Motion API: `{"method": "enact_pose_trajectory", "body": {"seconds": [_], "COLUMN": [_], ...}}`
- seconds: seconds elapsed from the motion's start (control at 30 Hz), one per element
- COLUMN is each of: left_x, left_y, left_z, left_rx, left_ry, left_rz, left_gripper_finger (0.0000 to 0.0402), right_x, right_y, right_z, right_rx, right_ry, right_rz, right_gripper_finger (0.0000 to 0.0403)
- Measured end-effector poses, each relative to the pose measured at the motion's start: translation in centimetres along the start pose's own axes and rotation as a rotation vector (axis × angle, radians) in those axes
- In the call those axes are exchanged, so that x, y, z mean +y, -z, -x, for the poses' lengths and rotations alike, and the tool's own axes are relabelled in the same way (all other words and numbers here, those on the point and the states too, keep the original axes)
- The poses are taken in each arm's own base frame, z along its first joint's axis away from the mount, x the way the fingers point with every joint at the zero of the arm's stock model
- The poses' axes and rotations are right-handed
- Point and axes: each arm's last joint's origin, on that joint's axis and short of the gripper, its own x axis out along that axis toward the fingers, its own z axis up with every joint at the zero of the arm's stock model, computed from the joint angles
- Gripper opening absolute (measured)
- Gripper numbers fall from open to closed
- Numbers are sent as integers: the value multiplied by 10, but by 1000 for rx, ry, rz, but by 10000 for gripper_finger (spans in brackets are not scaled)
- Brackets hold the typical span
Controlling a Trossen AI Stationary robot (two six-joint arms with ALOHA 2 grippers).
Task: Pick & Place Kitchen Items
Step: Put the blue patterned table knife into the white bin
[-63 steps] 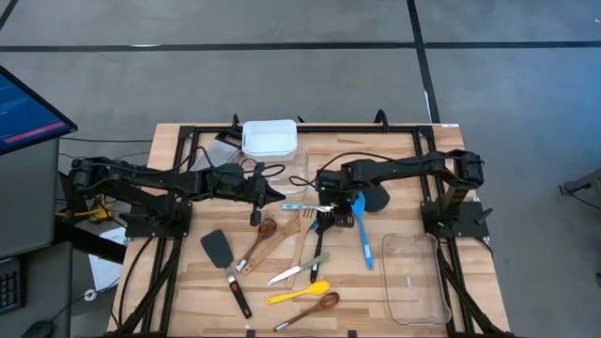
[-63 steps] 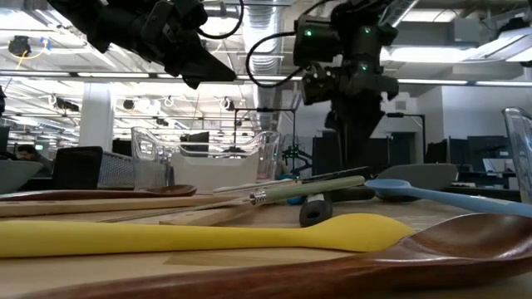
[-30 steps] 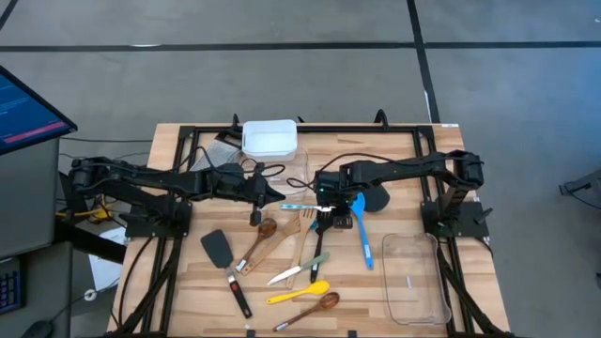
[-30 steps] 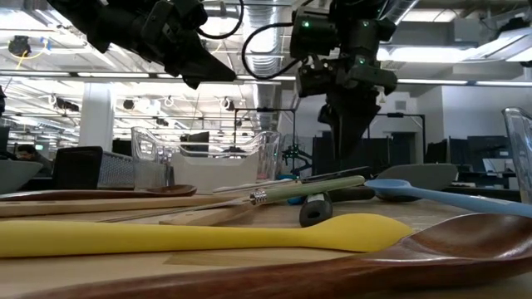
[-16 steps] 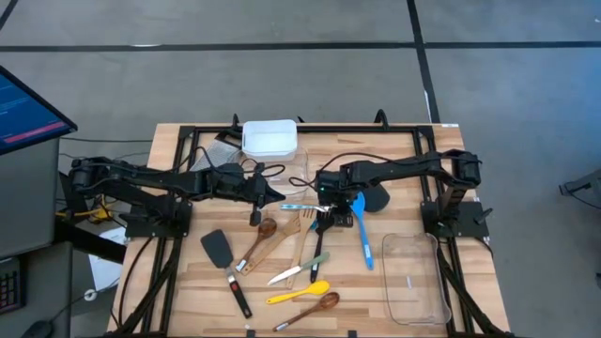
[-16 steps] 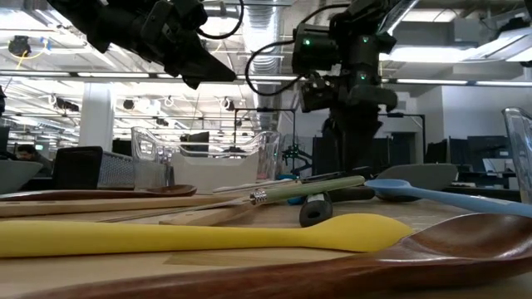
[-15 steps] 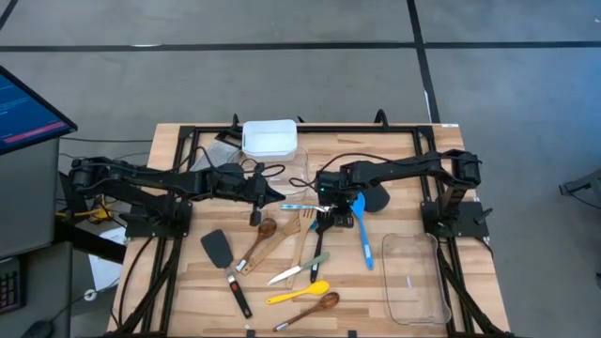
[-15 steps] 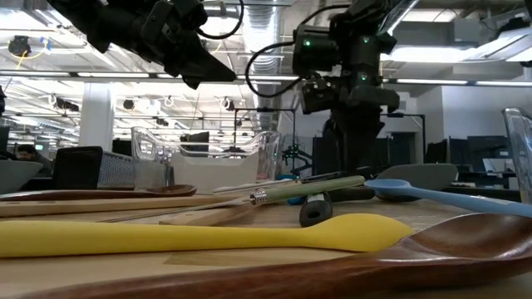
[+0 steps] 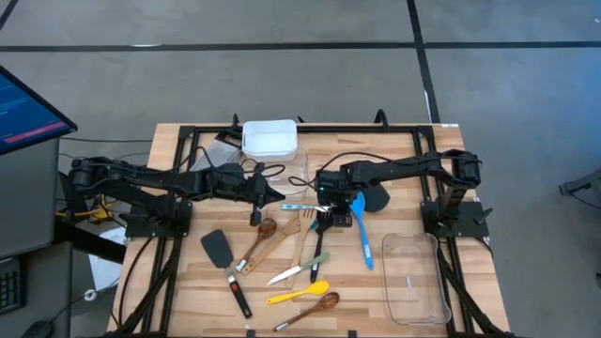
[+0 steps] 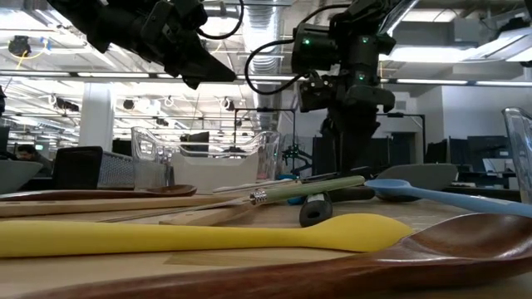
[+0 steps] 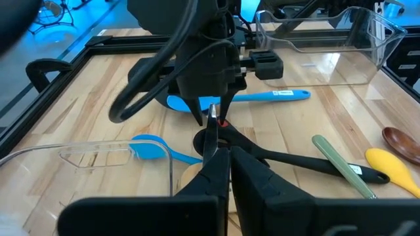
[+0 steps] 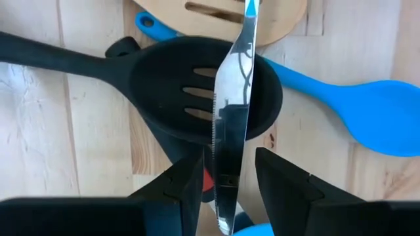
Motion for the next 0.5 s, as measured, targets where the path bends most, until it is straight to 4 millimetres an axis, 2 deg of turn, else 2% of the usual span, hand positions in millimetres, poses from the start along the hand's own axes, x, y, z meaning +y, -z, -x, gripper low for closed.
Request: {"method": "enact_pose_trajectory", "body": {"seconds": [0.27, 0.5], "left_x": [0, 0], "left_y": [0, 0], "left_z": [0, 0], "left_rx": [0, 0], "left_ry": [1, 1], "left_rz": [0, 0], "left_gripper_finger": [2, 2], "right_x": [0, -2], "right_y": [-1, -1], "right_z": [0, -21], "right_rx": [-6, 46], "right_ry": [0, -6], "right_rz": [0, 0], "right_gripper_finger": [131, 131]}}
